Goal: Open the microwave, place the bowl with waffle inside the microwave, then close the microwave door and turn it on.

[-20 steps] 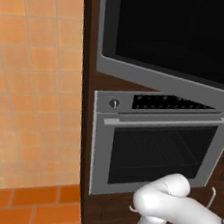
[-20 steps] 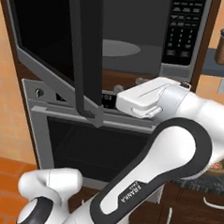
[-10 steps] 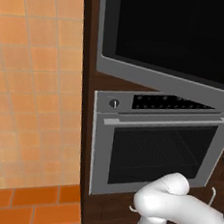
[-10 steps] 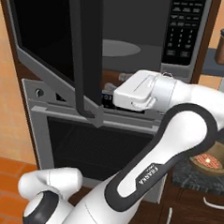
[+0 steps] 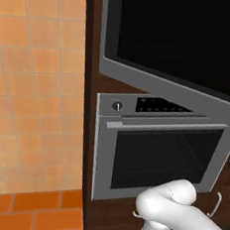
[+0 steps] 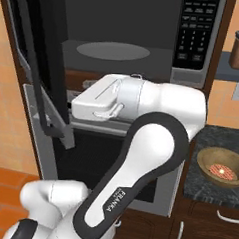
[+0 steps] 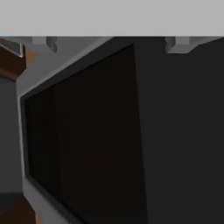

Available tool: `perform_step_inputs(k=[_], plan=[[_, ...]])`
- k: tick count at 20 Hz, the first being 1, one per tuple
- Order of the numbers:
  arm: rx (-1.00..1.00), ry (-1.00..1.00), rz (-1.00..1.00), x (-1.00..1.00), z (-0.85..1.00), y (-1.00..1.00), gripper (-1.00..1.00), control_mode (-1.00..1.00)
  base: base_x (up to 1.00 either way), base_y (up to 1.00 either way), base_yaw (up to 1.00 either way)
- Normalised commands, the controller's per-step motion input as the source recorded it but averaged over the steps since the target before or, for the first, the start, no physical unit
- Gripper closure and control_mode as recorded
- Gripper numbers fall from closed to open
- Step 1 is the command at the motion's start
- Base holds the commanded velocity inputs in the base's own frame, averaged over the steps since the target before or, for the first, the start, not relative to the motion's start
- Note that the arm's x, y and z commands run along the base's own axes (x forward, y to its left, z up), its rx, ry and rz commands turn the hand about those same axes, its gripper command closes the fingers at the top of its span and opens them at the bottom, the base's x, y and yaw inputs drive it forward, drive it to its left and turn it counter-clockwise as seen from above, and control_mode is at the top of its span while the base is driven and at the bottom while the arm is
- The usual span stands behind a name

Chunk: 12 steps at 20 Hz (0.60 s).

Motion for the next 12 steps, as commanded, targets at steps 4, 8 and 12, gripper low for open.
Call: perform_step_inputs(k=[4,8,12], plan=[[-0.01,0.00,0.00,-0.35,0.00,1.00,-1.00,-1.00,0.00,0.00,0.00],[-0.05,0.00,-0.02,-0.09,0.00,1.00,-1.00,-1.00,0.00,0.00,0.00],[-0.08,0.00,-0.05,0.00,0.00,1.00,-1.00,-1.00,0.00,0.00,0.00]])
